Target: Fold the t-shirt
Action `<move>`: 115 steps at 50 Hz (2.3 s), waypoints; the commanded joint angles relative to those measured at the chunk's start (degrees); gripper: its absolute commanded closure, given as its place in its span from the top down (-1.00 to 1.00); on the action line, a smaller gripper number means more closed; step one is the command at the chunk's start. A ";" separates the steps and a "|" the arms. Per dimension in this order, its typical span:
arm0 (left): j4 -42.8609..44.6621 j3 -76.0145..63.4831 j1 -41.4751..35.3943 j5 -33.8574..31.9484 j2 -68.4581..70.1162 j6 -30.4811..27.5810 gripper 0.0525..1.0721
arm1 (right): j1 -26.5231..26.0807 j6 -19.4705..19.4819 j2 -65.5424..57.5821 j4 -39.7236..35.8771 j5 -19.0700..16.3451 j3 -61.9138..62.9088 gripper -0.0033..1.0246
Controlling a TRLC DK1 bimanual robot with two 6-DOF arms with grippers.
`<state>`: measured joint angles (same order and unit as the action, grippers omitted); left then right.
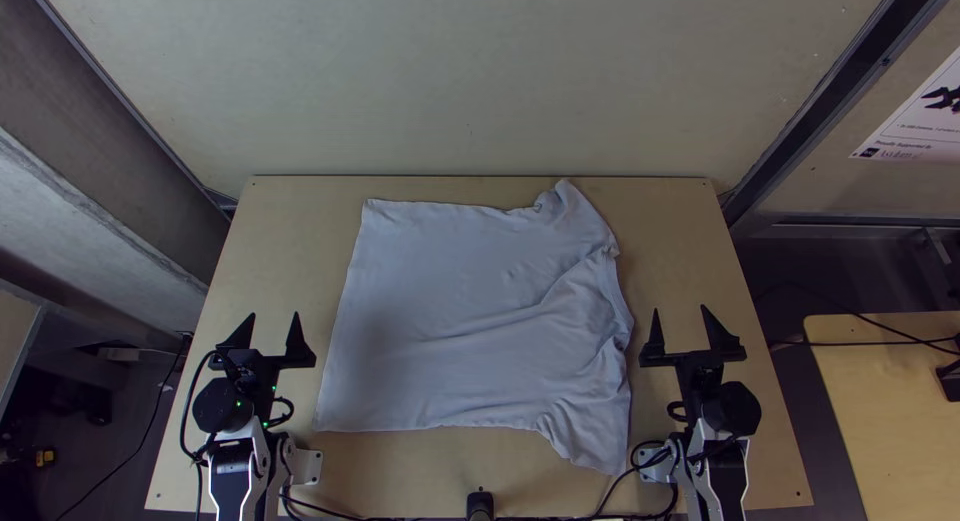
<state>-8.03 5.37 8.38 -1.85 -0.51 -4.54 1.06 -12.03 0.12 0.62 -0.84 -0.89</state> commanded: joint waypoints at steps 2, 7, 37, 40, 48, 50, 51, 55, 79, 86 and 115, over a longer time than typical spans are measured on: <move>-2.51 -2.03 -0.03 0.18 0.51 0.49 0.92 | -0.27 0.61 0.14 -0.80 0.05 0.53 0.92; -2.51 -2.03 -0.03 0.18 0.51 0.49 0.92 | -0.27 0.61 0.14 -0.80 0.05 0.45 0.92; -2.60 -2.03 -0.65 0.00 0.51 0.58 0.92 | 1.93 9.31 0.14 -1.15 0.58 0.45 0.92; -2.60 -2.03 -0.82 0.00 0.51 0.76 0.92 | 1.84 9.92 0.14 -1.24 1.46 0.45 0.92; -2.34 -2.03 -2.41 0.18 0.60 0.14 0.92 | 0.87 10.54 0.23 -0.45 4.01 0.45 0.92; -1.64 -2.11 -2.58 0.18 0.51 -1.97 0.92 | 0.52 10.45 0.23 -0.18 4.88 0.01 0.92; -0.93 -2.20 -2.49 0.18 0.69 -2.14 0.92 | 0.17 10.36 0.23 -0.18 5.06 -0.52 0.92; 0.21 -0.88 -1.79 0.88 0.69 -2.67 0.92 | -0.97 10.45 0.23 -0.71 5.32 -3.25 0.92; 5.40 18.28 -1.18 0.62 -11.00 -1.97 0.92 | 2.02 8.34 -10.84 7.81 5.24 -23.28 0.92; 7.51 27.68 -1.79 0.70 -21.90 -1.35 0.92 | 2.02 8.34 -19.37 10.01 5.24 -32.07 0.92; -7.88 73.38 -4.69 2.90 -62.42 0.32 0.92 | 3.95 10.10 -60.76 -8.01 5.41 -78.92 0.92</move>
<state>-11.62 70.52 4.23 0.71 -55.92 -5.72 4.51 -3.01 -53.12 -2.44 4.12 -72.14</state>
